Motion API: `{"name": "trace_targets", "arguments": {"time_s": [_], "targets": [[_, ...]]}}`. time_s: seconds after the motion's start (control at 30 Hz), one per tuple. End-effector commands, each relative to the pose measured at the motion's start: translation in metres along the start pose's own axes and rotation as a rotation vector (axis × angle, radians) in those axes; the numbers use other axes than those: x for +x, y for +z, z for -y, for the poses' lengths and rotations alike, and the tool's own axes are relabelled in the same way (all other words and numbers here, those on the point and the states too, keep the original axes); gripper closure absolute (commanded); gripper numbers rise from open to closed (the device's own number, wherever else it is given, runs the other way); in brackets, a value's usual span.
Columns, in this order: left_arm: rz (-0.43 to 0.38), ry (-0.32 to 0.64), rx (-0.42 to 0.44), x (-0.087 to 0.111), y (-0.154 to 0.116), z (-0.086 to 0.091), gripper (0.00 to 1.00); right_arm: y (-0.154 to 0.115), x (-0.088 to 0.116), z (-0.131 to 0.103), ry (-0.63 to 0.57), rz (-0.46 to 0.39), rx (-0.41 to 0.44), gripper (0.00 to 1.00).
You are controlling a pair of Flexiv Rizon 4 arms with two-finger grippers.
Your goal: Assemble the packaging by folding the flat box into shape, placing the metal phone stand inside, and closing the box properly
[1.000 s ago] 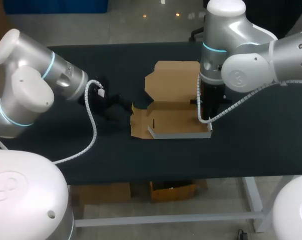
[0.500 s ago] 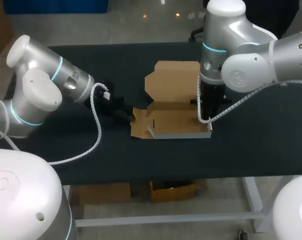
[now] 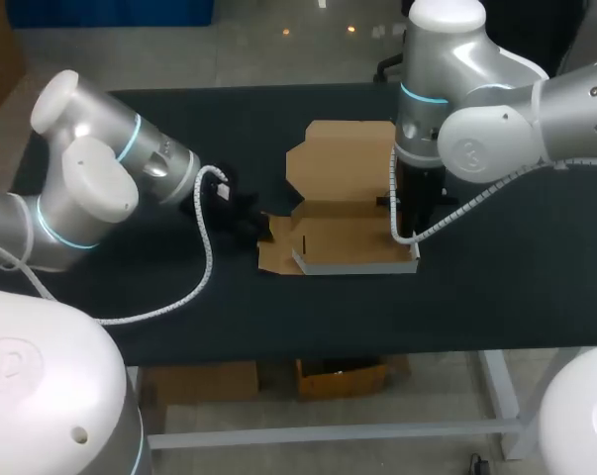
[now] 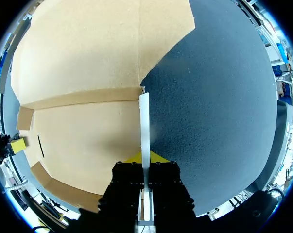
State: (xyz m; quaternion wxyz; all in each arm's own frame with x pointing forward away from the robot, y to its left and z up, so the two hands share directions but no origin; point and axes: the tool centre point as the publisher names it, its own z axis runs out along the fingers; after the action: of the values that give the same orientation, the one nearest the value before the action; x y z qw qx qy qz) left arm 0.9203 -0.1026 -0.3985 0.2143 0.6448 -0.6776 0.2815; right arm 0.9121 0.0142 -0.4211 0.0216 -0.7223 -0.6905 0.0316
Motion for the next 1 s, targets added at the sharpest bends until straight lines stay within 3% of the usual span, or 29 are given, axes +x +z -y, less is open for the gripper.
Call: {"name": "trace_targets", "arguments": {"time_s": [0.03, 0.17, 0.2, 0.4, 0.87, 1.0], "targets": [[0.017, -0.016, 0.008, 0.004, 0.001, -0.001, 0.75, 0.001, 0.0, 0.001, 0.001, 0.001, 0.0, 1.0], [0.029, -0.027, 0.015, 0.007, 0.003, -0.002, 0.99, 0.001, 0.0, 0.001, 0.001, 0.001, 0.0, 1.0], [0.032, -0.025, 0.018, 0.008, 0.003, -0.002, 1.0, 0.001, 0.0, 0.001, 0.001, 0.001, 0.0, 1.0], [0.098, -0.024, 0.039, 0.02, 0.001, 0.0, 1.0, 0.001, 0.0, 0.001, 0.001, 0.001, 0.0, 1.0], [0.437, -0.008, 0.095, 0.058, 0.005, 0.002, 1.0, 0.001, 0.0, 0.001, 0.001, 0.001, 0.0, 1.0], [0.483, -0.004, 0.1, 0.065, 0.006, 0.002, 1.0, 0.001, 0.0, 0.001, 0.001, 0.001, 0.0, 1.0]]}}
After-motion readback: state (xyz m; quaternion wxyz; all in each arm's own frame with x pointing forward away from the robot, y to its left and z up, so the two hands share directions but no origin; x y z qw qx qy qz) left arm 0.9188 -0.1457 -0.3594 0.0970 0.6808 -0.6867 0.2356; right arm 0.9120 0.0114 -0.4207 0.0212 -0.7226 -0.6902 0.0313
